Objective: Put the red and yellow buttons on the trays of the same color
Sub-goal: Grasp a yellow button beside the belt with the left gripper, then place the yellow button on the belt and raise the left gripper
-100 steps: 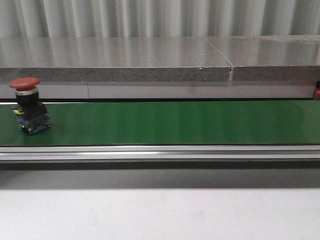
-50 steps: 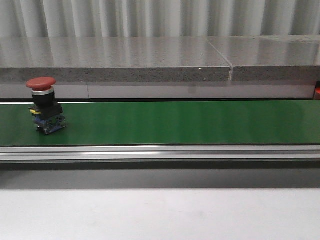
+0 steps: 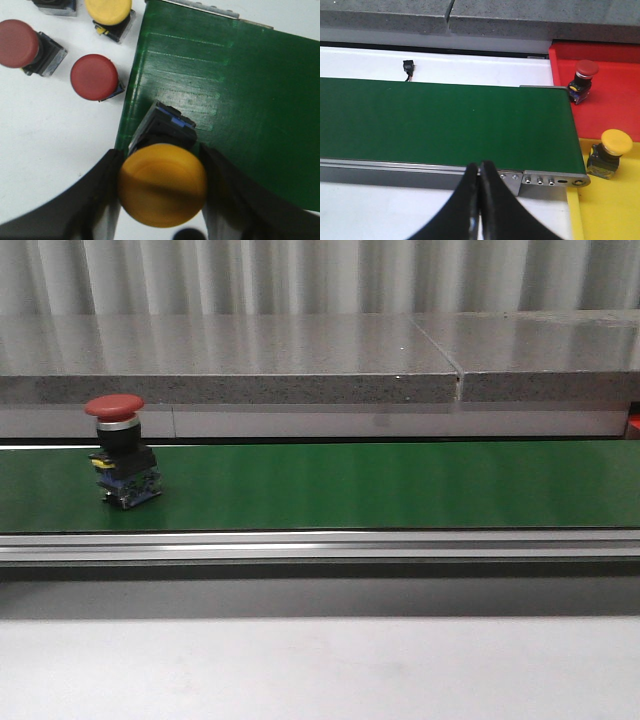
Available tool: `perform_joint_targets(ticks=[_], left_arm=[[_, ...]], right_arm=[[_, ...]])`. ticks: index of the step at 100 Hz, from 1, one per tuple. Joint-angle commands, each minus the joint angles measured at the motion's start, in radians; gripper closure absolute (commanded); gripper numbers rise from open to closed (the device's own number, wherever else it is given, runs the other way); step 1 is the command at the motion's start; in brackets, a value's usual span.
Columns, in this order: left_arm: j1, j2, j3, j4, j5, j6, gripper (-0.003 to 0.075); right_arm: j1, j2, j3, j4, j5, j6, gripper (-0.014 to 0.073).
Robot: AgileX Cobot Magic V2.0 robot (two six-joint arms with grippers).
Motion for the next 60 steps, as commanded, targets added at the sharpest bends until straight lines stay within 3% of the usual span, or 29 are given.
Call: perform_joint_targets(ticks=[1,27,32,47,60], left_arm=[[-0.017,-0.01,-0.028,0.003,-0.053,0.0,0.048],[-0.028,0.046,-0.028,-0.012,-0.056,0.032,0.0468],[-0.028,0.046,-0.028,-0.036,-0.058,0.05,0.0425],[-0.028,0.046,-0.029,-0.093,-0.071,0.087,0.02],[-0.028,0.014,-0.029,-0.096,-0.12,0.102,0.0209]], right_arm=[[0.004,0.008,-0.025,0.011,-0.075,-0.008,0.0695],[0.004,0.008,-0.025,0.011,-0.075,-0.008,0.0695],[0.004,0.008,-0.025,0.011,-0.075,-0.008,0.0695],[0.004,0.008,-0.025,0.011,-0.075,-0.008,0.0695],[0.004,0.008,-0.025,0.011,-0.075,-0.008,0.0695]])
